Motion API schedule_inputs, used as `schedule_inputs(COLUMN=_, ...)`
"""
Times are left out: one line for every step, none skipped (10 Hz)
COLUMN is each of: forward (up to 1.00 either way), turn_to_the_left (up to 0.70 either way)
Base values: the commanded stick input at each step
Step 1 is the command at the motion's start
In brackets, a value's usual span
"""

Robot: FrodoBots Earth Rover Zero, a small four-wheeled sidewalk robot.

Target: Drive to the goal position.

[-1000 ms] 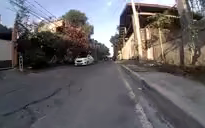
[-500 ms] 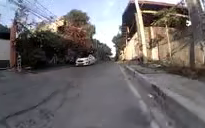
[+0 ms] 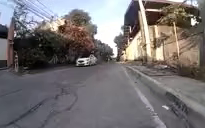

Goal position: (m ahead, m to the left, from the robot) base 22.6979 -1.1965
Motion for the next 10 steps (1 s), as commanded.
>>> schedule_inputs(forward=0.73, turn_to_the_left=0.0)
schedule_inputs(forward=0.89, turn_to_the_left=0.0)
schedule_inputs(forward=0.9, turn_to_the_left=0.0)
schedule_inputs(forward=0.91, turn_to_the_left=0.0)
schedule_inputs(forward=0.91, turn_to_the_left=0.0)
schedule_inputs(forward=0.91, turn_to_the_left=0.0)
schedule_inputs(forward=0.91, turn_to_the_left=0.0)
schedule_inputs(forward=0.91, turn_to_the_left=0.0)
schedule_inputs(forward=0.91, turn_to_the_left=0.0)
schedule_inputs(forward=0.91, turn_to_the_left=0.0)
